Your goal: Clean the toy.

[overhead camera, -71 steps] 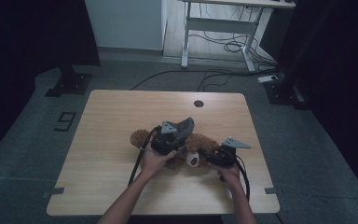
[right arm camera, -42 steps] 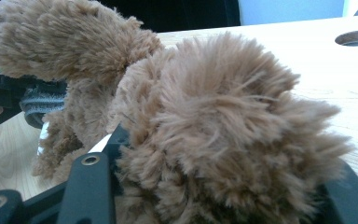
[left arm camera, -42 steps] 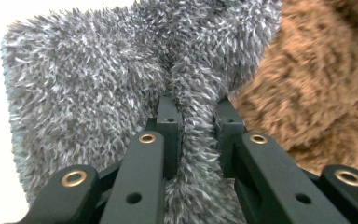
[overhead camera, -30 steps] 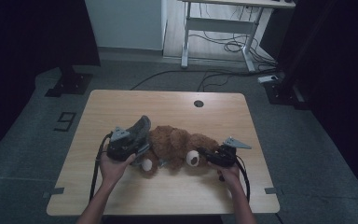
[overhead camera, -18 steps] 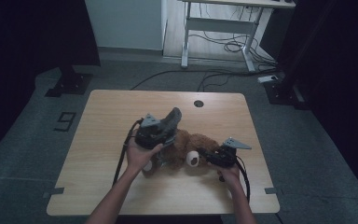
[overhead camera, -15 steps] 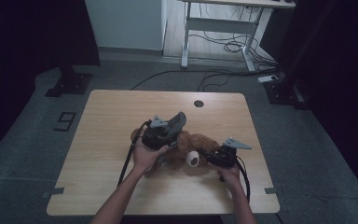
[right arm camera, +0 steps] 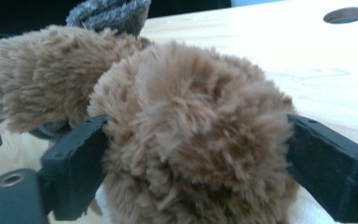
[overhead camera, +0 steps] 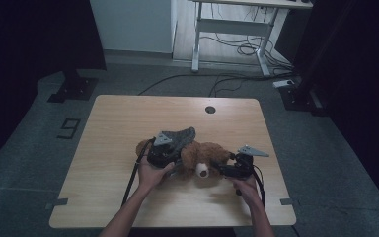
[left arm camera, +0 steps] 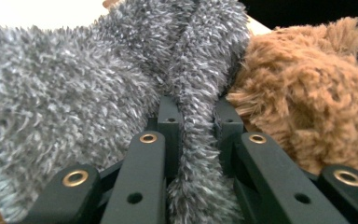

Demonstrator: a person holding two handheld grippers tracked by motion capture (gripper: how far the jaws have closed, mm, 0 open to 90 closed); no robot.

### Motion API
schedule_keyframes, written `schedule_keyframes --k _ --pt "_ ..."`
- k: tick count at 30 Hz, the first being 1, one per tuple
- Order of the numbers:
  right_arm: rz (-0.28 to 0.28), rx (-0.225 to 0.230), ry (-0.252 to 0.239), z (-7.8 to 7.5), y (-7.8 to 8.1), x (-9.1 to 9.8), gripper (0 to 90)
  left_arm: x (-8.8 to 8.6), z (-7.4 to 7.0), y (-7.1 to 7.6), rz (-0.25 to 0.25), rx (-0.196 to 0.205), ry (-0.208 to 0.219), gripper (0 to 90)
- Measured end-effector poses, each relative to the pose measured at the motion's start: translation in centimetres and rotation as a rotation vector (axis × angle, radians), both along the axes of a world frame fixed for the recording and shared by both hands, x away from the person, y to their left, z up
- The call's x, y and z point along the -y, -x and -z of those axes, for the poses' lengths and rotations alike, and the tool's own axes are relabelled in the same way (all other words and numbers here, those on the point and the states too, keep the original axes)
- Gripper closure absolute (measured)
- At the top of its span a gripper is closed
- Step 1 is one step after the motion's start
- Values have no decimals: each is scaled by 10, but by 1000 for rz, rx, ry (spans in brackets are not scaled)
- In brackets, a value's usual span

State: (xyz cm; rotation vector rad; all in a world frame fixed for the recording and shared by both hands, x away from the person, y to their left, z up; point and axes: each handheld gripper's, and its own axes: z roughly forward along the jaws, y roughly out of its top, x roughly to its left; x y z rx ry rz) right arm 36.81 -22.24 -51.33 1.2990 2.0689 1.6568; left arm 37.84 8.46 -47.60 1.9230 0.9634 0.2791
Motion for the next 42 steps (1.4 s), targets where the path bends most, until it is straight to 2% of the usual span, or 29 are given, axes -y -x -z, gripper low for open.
schedule_keyframes --k 6,10,12,15,18,20,25,27,29,31,33,34,38,39,40,41,42 --pt "-40 12 36 4 5 -5 79 -6 6 13 7 13 13 775" --pt "-60 42 46 8 10 -1 170 -10 7 19 13 6 16 775" --pt "-71 24 19 12 12 2 225 -11 8 22 18 5 13 774" --pt "-94 25 13 15 14 4 319 -13 2 24 22 -8 8 773" --pt "-119 33 14 15 14 3 390 -15 -11 24 21 7 -9 773" --pt "-125 46 10 17 15 3 415 -16 -24 24 7 41 -20 773" --pt "-139 63 20 18 16 3 426 -18 -64 10 0 89 26 772" --pt "-139 67 19 18 15 3 426 -11 -76 2 21 78 48 771" --pt "-141 67 18 18 15 3 426 3 -82 -6 59 43 65 770" --pt "-142 68 17 19 15 3 426 23 -81 -11 84 30 45 769" --pt "-143 64 16 18 15 3 426 45 -76 -13 120 12 38 769" --pt "-143 63 15 19 15 3 426 55 -72 -12 137 6 22 769" --pt "-147 64 14 19 14 4 426 93 -42 -3 201 -38 -67 766" --pt "-148 62 16 19 14 4 426 99 -33 0 202 -36 -93 765" --pt "-146 57 22 19 14 4 427 101 -27 2 191 -19 -90 765" --pt "-143 50 38 20 14 4 427 100 -24 3 185 -21 -71 766" --pt "-145 45 32 21 13 6 428 97 -24 3 184 -28 -55 766"
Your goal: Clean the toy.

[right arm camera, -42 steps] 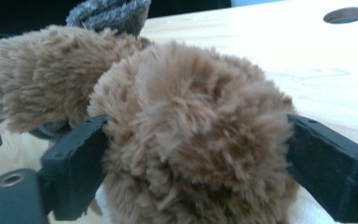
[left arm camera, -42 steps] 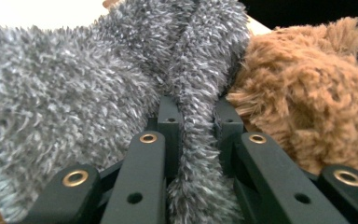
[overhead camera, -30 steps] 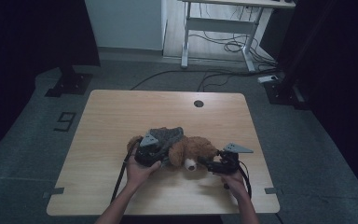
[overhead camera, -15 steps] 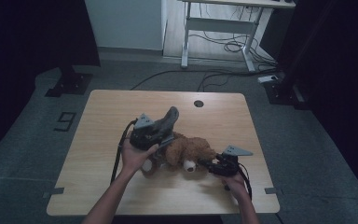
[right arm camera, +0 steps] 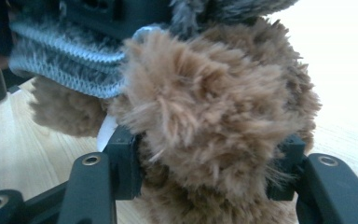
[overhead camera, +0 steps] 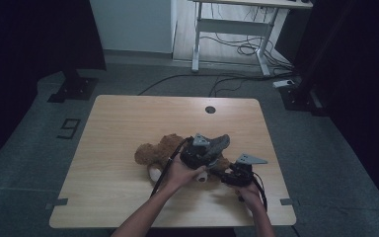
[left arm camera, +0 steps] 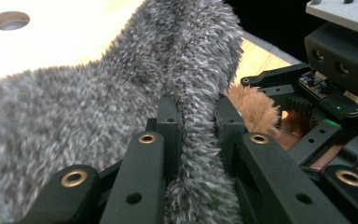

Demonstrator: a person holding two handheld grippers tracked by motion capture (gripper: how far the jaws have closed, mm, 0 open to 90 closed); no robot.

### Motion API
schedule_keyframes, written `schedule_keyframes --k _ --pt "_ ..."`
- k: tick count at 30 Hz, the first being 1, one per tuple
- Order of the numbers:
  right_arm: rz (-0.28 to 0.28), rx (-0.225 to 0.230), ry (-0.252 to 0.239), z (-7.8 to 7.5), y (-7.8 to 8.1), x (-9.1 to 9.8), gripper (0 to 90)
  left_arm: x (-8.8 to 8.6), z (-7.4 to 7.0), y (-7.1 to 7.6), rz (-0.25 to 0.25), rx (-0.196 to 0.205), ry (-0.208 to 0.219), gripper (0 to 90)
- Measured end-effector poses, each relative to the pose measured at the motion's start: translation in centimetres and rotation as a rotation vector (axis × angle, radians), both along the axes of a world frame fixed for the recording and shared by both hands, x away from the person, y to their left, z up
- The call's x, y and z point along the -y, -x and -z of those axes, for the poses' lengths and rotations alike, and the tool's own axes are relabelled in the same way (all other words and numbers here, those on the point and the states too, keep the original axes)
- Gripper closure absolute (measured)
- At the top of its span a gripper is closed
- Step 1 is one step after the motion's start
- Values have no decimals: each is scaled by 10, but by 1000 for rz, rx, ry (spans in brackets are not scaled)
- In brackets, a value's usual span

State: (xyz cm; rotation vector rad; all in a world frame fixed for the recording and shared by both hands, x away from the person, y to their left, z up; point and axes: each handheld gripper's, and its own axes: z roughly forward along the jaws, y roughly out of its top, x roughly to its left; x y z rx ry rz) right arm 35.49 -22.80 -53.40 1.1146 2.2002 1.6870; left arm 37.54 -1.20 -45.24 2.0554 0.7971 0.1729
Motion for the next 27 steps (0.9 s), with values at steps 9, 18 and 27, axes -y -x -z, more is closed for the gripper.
schedule_keyframes --k 9,18,27 --pt "2 -5 -18 0 -2 0 428 -44 7 5 -68 12 -6 771" --pt "-3 1 -16 0 -2 -1 428 -67 5 15 -99 50 13 774" --pt "0 -4 -20 0 -3 1 430 -44 -20 20 -51 41 83 775"
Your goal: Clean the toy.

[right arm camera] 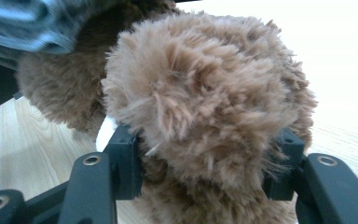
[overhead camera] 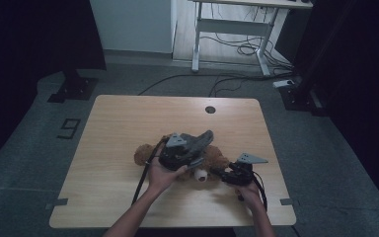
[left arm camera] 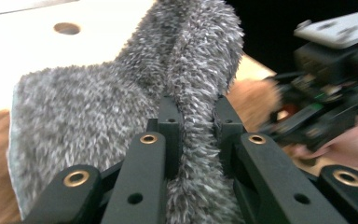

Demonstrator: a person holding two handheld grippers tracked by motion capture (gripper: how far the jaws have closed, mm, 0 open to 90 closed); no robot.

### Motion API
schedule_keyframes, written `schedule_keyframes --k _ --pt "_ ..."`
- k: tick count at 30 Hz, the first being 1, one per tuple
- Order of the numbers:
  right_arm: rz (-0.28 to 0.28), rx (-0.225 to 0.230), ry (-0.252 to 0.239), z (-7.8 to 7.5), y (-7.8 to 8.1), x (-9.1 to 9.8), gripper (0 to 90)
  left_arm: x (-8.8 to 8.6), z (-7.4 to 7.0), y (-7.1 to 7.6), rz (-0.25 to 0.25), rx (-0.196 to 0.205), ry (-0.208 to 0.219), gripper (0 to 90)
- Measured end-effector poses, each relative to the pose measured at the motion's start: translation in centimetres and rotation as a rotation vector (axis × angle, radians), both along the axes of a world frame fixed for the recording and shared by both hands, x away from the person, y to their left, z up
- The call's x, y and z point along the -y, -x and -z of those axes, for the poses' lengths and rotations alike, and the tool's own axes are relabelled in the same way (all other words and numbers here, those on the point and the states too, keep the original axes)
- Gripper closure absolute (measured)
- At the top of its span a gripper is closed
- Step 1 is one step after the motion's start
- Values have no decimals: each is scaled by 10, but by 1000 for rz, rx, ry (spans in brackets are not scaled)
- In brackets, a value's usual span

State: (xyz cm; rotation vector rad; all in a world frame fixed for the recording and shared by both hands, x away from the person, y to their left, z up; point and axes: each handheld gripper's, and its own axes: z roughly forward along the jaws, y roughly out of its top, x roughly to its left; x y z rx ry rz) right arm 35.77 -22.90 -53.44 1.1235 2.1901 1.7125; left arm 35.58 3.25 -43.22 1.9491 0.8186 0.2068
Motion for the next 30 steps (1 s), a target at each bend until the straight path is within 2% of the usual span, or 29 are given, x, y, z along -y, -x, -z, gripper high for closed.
schedule_keyframes --k 5,8,10,13,17,21,23,27,30 --pt "3 1 -6 1 -1 0 430 47 -2 2 90 -4 -28 774" --pt "4 2 -4 0 0 0 429 67 7 1 107 -22 -73 774" --pt "2 0 -1 0 0 0 430 70 17 -2 99 -27 -114 775" --pt "7 -9 -8 1 -1 1 430 60 21 -4 83 -41 -94 777" --pt "10 -8 -13 1 -2 1 432 40 18 -4 26 7 -141 777" --pt "14 -10 -19 1 -2 2 432 14 19 -7 -44 1 -153 777" --pt "7 -9 -16 1 -2 2 432 2 19 -8 -53 -4 -149 778" --pt "2 -8 -15 1 -3 3 432 -12 15 -5 -66 18 -143 778" --pt "3 -10 -18 1 -3 3 432 -26 10 -4 -93 29 -132 777"
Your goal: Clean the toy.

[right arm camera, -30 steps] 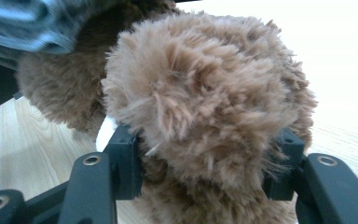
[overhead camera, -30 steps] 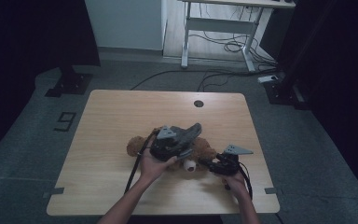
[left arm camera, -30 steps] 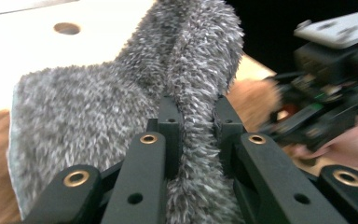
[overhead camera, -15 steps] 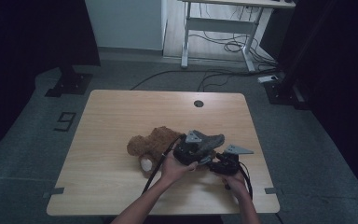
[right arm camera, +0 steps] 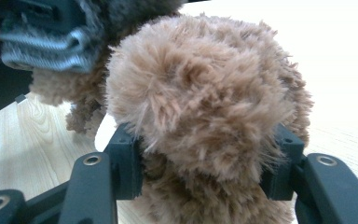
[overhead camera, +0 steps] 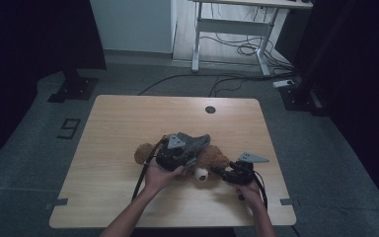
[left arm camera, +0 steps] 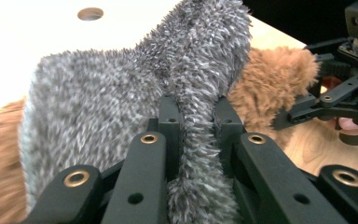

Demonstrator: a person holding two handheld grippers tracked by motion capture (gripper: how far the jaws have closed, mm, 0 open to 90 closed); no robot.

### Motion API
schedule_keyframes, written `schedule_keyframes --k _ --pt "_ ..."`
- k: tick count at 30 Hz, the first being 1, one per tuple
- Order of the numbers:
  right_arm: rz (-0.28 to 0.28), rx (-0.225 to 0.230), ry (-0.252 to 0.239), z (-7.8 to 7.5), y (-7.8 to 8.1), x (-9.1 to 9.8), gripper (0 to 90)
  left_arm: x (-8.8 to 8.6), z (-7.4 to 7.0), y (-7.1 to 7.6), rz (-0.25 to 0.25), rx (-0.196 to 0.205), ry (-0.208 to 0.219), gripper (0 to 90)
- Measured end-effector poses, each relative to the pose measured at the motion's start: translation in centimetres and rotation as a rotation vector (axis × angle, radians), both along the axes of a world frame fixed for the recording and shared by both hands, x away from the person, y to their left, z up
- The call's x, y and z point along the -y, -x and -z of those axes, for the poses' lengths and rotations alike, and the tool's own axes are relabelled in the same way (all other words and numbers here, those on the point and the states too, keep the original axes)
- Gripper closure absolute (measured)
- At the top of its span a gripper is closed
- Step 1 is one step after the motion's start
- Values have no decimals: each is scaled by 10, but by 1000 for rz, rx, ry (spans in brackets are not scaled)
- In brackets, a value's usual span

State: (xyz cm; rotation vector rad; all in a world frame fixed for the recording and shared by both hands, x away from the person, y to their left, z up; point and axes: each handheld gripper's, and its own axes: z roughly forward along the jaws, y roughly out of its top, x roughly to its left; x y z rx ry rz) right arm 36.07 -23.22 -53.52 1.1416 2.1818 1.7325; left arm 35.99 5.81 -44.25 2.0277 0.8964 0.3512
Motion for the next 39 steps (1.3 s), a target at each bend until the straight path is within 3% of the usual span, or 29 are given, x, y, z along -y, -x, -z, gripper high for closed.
schedule_keyframes --k 7,9,12,18,21,25,31,35,39 --pt "-1 -3 -1 0 -1 1 432 -43 9 -2 -93 -14 1 778" --pt "2 -4 -6 0 -1 1 432 -56 15 -3 -103 -36 32 777" --pt "3 -3 -9 1 -1 1 432 -71 18 -2 -131 -39 45 777" --pt "5 -9 -14 1 -1 1 432 -88 19 -3 -172 -48 51 777" --pt "8 -11 -19 1 -1 1 433 -86 12 -3 -181 -47 65 777" --pt "5 -3 -6 0 -1 1 434 -65 -11 -2 -139 2 72 777" --pt "7 -6 -7 0 -1 1 434 -10 -40 -7 -32 35 75 777" --pt "7 -11 -15 1 -1 1 434 37 -38 -5 51 24 49 777" --pt "4 -11 -11 1 -1 2 434 81 -15 -4 122 -28 -25 776"
